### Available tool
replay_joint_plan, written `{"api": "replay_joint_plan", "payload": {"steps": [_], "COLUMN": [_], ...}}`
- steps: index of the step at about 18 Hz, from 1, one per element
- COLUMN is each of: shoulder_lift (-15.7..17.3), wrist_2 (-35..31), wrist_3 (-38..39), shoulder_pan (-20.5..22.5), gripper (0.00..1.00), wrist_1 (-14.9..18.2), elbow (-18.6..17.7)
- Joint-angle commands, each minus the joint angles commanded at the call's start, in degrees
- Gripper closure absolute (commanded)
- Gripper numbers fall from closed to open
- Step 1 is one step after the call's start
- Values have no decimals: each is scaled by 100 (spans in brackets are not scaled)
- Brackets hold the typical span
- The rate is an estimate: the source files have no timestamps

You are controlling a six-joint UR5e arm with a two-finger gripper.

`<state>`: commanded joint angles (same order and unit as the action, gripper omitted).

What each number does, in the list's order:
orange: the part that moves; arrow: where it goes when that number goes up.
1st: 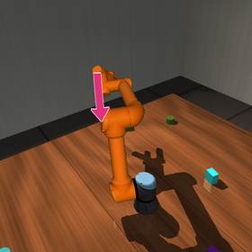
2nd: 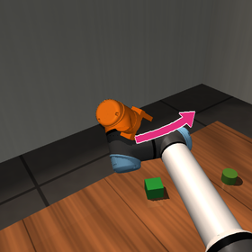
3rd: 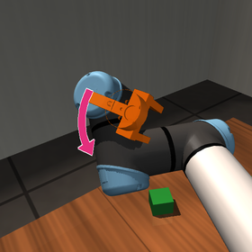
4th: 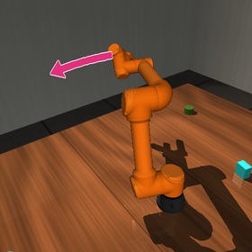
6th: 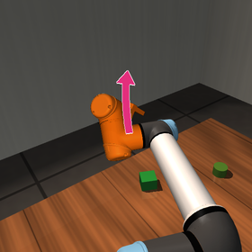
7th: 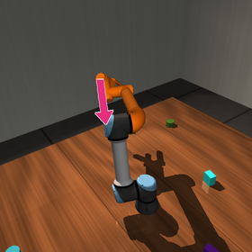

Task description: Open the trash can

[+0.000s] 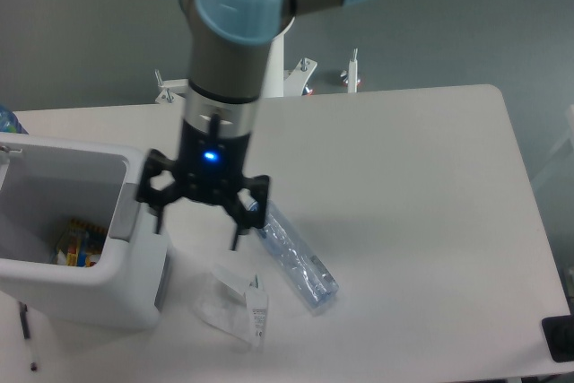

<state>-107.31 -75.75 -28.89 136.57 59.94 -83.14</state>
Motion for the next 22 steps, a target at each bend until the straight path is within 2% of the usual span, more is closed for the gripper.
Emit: {"api": "replay_joint_plan", "payload": {"steps": [2, 6, 9, 12, 15, 22], "shoulder_lift": [-123, -299, -439, -536, -528, -502], "wrist_2": [-98, -107, -142, -659, -819, -1179], "wrist_3": [-615, -1425, -1821, -2382, -2998, -3869], "shoulder_pan": [387, 845, 959, 1091, 1092, 1083], "gripper": [0, 0, 0, 0, 0, 0], "wrist_1": [9, 9, 9, 26, 70, 105], "elbow": [-97, -97, -45, -27, -71, -211]}}
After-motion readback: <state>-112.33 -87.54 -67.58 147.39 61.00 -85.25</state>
